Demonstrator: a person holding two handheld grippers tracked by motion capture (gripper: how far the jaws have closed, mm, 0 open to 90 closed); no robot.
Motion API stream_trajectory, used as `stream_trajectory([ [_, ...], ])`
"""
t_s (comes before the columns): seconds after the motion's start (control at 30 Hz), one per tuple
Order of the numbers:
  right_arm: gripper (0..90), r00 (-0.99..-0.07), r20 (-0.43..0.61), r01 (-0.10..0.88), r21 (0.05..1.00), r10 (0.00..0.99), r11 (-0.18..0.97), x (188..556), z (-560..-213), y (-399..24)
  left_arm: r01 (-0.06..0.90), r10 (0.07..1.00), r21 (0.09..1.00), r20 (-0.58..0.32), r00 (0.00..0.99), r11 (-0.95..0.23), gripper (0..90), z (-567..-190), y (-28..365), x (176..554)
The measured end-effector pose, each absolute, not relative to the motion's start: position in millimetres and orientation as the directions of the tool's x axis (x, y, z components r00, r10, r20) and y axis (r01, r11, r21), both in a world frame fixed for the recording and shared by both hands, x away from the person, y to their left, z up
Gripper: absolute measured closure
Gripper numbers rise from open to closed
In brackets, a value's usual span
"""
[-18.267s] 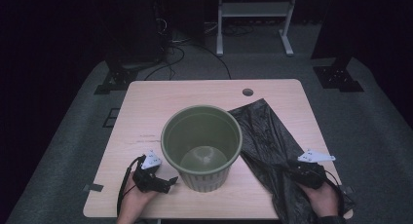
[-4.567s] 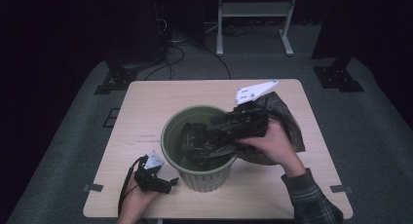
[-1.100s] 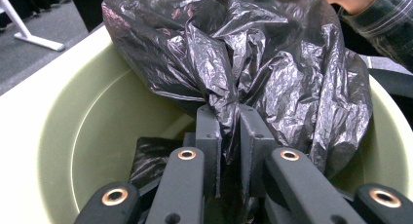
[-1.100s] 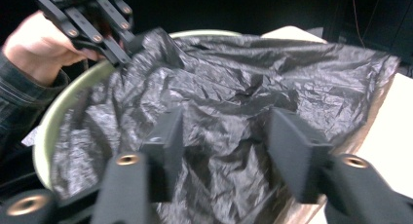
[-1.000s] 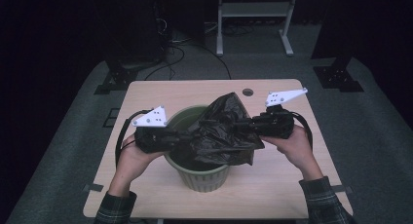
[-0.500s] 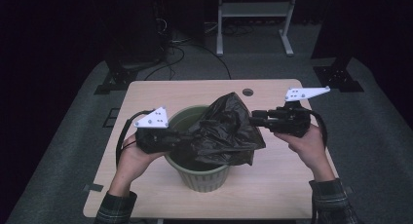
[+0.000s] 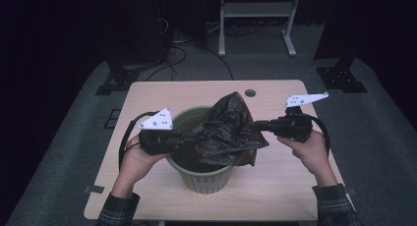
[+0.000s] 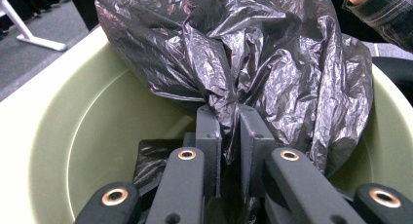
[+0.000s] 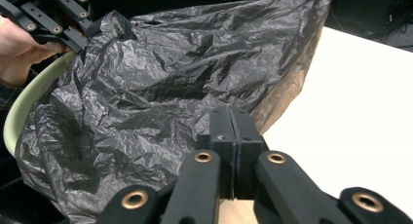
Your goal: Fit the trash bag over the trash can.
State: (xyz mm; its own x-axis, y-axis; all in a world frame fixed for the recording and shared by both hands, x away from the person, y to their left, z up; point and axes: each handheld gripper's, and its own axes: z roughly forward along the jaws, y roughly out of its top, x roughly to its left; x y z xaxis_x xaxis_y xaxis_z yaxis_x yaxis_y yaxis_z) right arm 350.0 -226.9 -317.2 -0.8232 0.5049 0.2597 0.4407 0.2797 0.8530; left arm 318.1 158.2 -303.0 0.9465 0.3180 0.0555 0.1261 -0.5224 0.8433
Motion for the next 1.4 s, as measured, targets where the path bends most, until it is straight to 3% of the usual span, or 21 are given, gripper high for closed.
stream_trajectory([
  [0.27,90.0,-0.855,0.26,0.396,0.886,0.449,0.241,347.8,-301.2,-217.9,0.094,0.297,0.793,0.113,0.948,-0.602,80.7,-302.1,146.4,318.7],
  [0.53,90.0,-0.909,0.217,0.318,0.913,0.356,0.256,348.0,-275.7,-170.9,0.084,0.263,0.743,0.126,0.956,-0.664,80.6,-308.2,133.4,317.7],
  [0.8,90.0,-0.935,0.222,0.297,0.916,0.277,0.27,351.0,-273.2,-120.5,0.075,0.228,0.726,0.115,0.967,-0.684,78.6,-313.9,123.0,317.9],
  [0.9,90.0,-0.941,0.214,0.289,0.911,0.261,0.293,349.9,-276.6,-105.0,0.082,0.244,0.742,0.113,0.963,-0.666,72.4,-314.9,125.0,317.9],
  [0.97,90.0,-0.944,0.206,0.284,0.906,0.26,0.314,348.7,-279.1,-100.2,0.085,0.267,0.766,0.116,0.957,-0.637,56.7,-314.1,130.0,318.8],
  [1.03,90.0,-0.944,0.207,0.284,0.905,0.257,0.317,347.7,-281.8,-100.4,0.086,0.278,0.794,0.108,0.954,-0.602,48.9,-312.6,134.6,318.9],
  [1.23,90.0,-0.944,0.249,0.301,0.918,0.215,0.259,347.6,-283.3,-109.8,0.079,0.272,0.853,0.076,0.959,-0.517,43.8,-301.1,139.9,316.6],
  [1.37,90.0,-0.949,0.261,0.298,0.924,0.177,0.238,346.1,-280.8,-111.1,0.083,0.257,0.828,0.075,0.963,-0.554,43.4,-299.8,129.7,318.9],
  [1.4,90.0,-0.95,0.263,0.298,0.926,0.169,0.231,345.1,-279.9,-111.7,0.084,0.25,0.809,0.079,0.965,-0.582,48.8,-300.6,127.3,319.7],
])
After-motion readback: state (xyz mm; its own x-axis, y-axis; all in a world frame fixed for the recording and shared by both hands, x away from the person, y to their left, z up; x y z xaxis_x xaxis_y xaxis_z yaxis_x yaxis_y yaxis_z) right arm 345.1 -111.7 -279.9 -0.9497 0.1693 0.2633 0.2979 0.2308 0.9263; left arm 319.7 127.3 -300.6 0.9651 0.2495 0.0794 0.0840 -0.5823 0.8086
